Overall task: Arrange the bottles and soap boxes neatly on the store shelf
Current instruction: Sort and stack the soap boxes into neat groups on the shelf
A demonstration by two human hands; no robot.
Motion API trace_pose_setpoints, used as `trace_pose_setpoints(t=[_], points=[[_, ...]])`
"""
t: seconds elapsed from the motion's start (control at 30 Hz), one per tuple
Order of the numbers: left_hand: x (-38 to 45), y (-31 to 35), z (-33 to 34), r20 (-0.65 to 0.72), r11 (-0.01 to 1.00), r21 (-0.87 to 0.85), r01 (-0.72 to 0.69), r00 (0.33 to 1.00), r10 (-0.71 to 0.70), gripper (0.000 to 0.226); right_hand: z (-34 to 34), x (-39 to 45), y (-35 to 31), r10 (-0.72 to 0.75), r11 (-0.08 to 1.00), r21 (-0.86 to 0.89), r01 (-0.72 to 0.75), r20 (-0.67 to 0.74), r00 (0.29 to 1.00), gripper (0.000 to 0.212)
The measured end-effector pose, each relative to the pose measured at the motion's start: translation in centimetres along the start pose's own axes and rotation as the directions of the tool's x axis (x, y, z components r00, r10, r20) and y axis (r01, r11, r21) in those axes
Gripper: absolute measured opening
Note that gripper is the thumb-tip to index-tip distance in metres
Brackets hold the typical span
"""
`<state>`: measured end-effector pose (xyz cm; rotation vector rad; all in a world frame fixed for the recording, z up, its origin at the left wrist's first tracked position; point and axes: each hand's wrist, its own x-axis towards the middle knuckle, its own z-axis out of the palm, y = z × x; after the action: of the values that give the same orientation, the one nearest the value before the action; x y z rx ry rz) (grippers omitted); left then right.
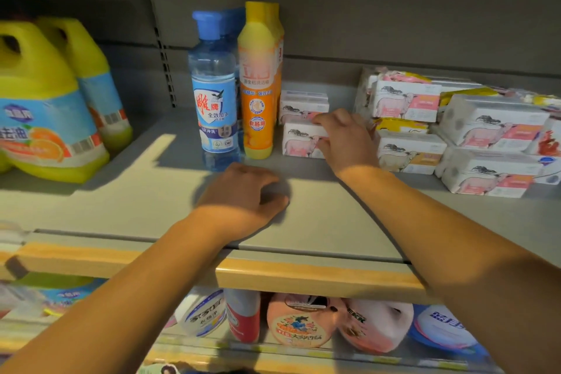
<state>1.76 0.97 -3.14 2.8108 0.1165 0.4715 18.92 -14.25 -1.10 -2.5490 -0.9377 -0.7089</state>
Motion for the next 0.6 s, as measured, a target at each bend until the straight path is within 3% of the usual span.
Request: trace_pose_setpoints(t=[0.13, 0.6], points=[[0.3, -0.3, 0.1, -0.027, 1.000, -0.029, 0.006, 1.000, -0.006, 0.043, 1.9, 2.6, 0.3, -0.047, 0.999, 0.006, 0.047, -0.014, 0.999, 0.042], [0.7, -0.4, 0.5, -0.063, 0.999, -0.038, 0.002, 0.998, -0.004, 0.042, 5.1, 6.7, 0.5, -0.001, 1.000, 0.031, 0.003, -0.055, 0.998, 0.043]])
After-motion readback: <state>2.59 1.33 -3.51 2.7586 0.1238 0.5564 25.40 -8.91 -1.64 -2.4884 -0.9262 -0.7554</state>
